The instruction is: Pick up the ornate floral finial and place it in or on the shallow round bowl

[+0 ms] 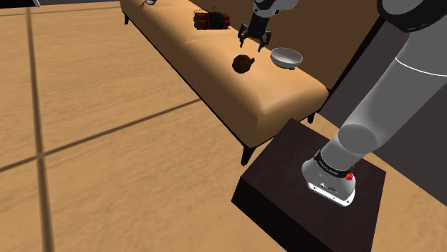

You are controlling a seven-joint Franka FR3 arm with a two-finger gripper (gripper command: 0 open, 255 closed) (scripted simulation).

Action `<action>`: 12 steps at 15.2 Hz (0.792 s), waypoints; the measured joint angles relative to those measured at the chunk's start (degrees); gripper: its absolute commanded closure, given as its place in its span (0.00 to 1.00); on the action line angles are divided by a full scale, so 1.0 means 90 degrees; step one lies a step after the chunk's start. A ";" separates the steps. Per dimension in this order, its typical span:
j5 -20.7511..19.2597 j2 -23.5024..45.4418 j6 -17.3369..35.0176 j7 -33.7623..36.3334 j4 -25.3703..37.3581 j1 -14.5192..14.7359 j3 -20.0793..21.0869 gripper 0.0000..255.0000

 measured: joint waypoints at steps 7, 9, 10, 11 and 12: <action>0.0476 0.1308 0.0209 0.0518 0.0838 -0.0380 -0.0287 0.00; 0.0541 0.1479 0.0336 0.0564 0.0858 -0.0409 -0.0297 0.00; 0.0559 0.1523 0.0401 0.0561 0.0832 -0.0416 -0.0297 0.00; 0.0577 0.1574 0.0466 0.0556 0.0817 -0.0420 -0.0293 0.00; 0.0590 0.1609 0.0539 0.0553 0.0777 -0.0418 -0.0287 0.00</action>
